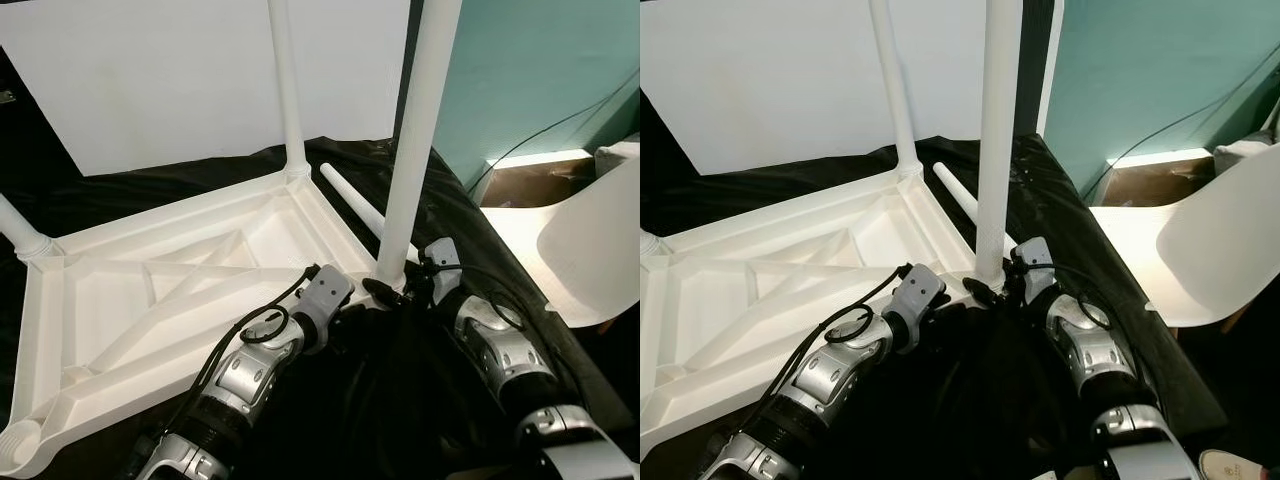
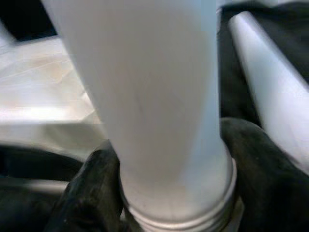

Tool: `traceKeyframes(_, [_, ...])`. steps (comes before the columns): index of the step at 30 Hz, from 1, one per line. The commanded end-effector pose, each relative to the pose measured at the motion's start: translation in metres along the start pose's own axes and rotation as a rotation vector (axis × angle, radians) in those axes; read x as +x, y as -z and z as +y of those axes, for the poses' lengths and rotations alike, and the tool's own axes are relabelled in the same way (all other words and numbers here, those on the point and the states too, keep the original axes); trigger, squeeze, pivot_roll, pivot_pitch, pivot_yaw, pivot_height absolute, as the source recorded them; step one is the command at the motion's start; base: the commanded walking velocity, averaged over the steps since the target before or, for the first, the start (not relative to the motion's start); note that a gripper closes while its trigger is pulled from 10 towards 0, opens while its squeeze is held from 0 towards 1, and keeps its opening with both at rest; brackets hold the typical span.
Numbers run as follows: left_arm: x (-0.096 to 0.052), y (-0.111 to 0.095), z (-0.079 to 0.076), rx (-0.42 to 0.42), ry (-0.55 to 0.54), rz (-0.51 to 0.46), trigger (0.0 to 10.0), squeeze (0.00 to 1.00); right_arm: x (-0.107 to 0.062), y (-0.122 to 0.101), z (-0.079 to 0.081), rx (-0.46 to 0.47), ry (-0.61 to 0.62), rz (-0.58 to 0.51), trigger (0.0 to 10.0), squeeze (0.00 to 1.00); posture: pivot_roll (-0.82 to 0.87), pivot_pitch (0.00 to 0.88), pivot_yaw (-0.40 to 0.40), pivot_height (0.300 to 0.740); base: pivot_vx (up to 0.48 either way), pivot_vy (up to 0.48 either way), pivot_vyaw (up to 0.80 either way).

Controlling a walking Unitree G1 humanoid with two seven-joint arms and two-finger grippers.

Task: Building children table

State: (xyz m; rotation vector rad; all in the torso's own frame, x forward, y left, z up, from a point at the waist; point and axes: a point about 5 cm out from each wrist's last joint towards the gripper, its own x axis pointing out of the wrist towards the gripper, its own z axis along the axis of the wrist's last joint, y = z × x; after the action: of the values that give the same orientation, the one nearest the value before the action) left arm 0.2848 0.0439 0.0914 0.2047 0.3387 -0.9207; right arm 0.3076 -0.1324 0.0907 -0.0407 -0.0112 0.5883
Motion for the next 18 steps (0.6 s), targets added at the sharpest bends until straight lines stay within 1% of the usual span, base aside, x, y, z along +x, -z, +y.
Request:
traceKeyframes(1, [0.0,0.042,-0.013,-0.095,0.111,0.163,10.0,0.0,-0.005,0.01,0.015,0.0,0.034,-0.016,0.0,0.0,0.04,0.0,-0.012,0.74,0.0,0.0,0.0])
traceKeyframes(2, [0.001,0.042,-0.014,-0.099,0.114,0.163,10.0,0.0,-0.006,0.006,0.015,-0.01,0.094,-0.064,0.0,0.0,0.04,0.0,-0.011,0.74,0.0,0.0,0.0])
traceKeyframes(3, [0.001,0.042,-0.014,-0.099,0.114,0.163,10.0,0.0,-0.006,0.006,0.015,-0.01,0.094,-0.064,0.0,0.0,0.04,0.0,-0.011,0.74,0.0,0.0,0.0])
traceKeyframes(4, [0.001,0.042,-0.015,-0.096,0.118,0.165,10.0,0.0,-0.004,0.004,0.012,-0.027,0.154,-0.086,0.0,0.0,0.02,0.0,-0.006,0.74,0.0,0.0,0.0])
traceKeyframes(5, [0.001,0.042,-0.015,-0.096,0.118,0.165,10.0,0.0,-0.004,0.004,0.012,-0.027,0.154,-0.086,0.0,0.0,0.02,0.0,-0.006,0.74,0.0,0.0,0.0])
traceKeyframes(6, [0.001,0.042,-0.015,-0.092,0.121,0.166,10.0,0.0,-0.002,0.004,0.009,-0.024,0.213,-0.09,0.0,0.0,0.02,0.0,-0.006,0.74,0.0,0.0,0.0])
traceKeyframes(7, [0.001,0.042,-0.015,-0.092,0.121,0.166,10.0,0.0,-0.002,0.004,0.009,-0.024,0.213,-0.09,0.0,0.0,0.02,0.0,-0.006,0.74,0.0,0.0,0.0])
traceKeyframes(8, [0.002,0.041,-0.015,-0.088,0.123,0.165,10.0,0.0,0.0,0.004,0.009,-0.024,0.263,-0.086,0.0,0.0,0.02,0.0,-0.001,0.74,0.0,0.0,0.0])
traceKeyframes(9, [0.002,0.041,-0.015,-0.088,0.123,0.165,10.0,0.0,0.0,0.004,0.009,-0.024,0.263,-0.086,0.0,0.0,0.02,0.0,-0.001,0.74,0.0,0.0,0.0])
traceKeyframes(10, [0.003,0.04,-0.015,-0.085,0.126,0.163,10.0,0.0,0.001,0.006,0.009,-0.019,0.294,-0.07,0.0,0.0,0.02,0.0,-0.003,0.74,0.0,0.0,0.0])
traceKeyframes(11, [0.003,0.04,-0.015,-0.084,0.128,0.161,10.0,0.0,0.001,0.008,0.011,-0.015,0.303,-0.047,8.6,0.0,0.02,0.0,-0.003,0.74,0.0,0.0,0.0])
traceKeyframes(12, [0.004,0.039,-0.016,-0.083,0.129,0.159,10.0,0.0,0.002,0.009,0.012,-0.023,0.282,-0.024,10.0,0.0,0.01,0.0,-0.004,0.74,0.0,0.0,0.0])
traceKeyframes(15, [0.004,0.039,-0.016,-0.085,0.128,0.158,10.0,0.0,0.003,0.009,0.015,-0.047,0.242,-0.01,10.0,0.0,0.01,0.0,-0.004,0.74,0.0,0.0,0.0])
traceKeyframes(16, [0.004,0.039,-0.016,-0.086,0.127,0.158,10.0,0.0,0.005,0.005,0.015,-0.037,0.197,-0.027,10.0,1.0,0.02,0.0,-0.005,0.74,0.0,0.0,0.0])
traceKeyframes(17, [0.004,0.039,-0.016,-0.086,0.127,0.158,10.0,0.0,0.005,0.005,0.015,-0.037,0.197,-0.027,10.0,1.0,0.02,0.0,-0.005,0.74,0.0,0.0,0.0])
traceKeyframes(18, [0.003,0.04,-0.017,-0.088,0.127,0.158,10.0,0.0,0.007,0.002,0.015,-0.03,0.167,-0.04,10.0,1.0,0.02,0.0,-0.005,0.74,0.0,0.0,0.0])
